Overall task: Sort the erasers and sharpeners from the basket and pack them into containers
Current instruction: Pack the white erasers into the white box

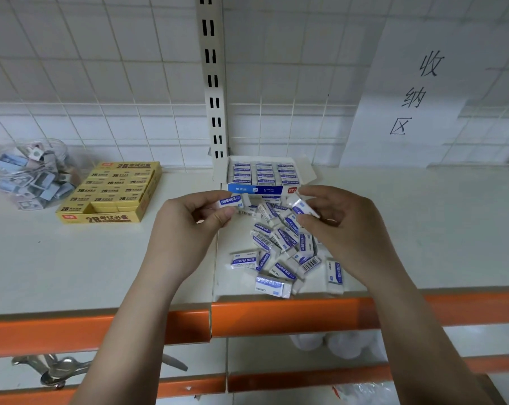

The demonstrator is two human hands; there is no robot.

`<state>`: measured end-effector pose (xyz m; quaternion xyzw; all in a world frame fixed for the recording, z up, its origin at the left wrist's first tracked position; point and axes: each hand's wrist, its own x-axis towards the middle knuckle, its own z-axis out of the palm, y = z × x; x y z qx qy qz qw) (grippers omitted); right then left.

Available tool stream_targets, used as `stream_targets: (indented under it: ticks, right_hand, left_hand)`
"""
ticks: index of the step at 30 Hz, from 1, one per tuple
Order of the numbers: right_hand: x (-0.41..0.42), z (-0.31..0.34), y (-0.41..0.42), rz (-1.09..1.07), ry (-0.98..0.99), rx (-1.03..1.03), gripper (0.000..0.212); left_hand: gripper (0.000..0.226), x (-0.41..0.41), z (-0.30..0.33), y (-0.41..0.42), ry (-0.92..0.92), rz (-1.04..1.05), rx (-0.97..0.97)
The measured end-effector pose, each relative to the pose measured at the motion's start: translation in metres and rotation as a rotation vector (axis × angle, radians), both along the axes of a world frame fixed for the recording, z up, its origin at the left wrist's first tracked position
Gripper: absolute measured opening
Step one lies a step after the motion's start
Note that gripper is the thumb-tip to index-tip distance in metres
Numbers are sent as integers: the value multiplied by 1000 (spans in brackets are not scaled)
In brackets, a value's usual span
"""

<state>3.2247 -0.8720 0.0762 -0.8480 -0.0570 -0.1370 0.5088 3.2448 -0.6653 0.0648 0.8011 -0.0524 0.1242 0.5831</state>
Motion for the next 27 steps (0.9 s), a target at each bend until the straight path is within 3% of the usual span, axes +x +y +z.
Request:
stream_targets:
  ticks: [8, 15, 27]
  right_hand:
    - [12, -1, 4, 28, -16, -43, 25]
    - [53, 16, 1, 51, -47, -133, 24]
    - [139, 13, 22, 222, 253, -233, 19]
  left_hand:
    - [25, -2, 9, 0, 72, -58, -223]
    - [28, 8, 8, 6, 57, -2, -140]
    - [20, 24, 5, 23, 16, 101, 41]
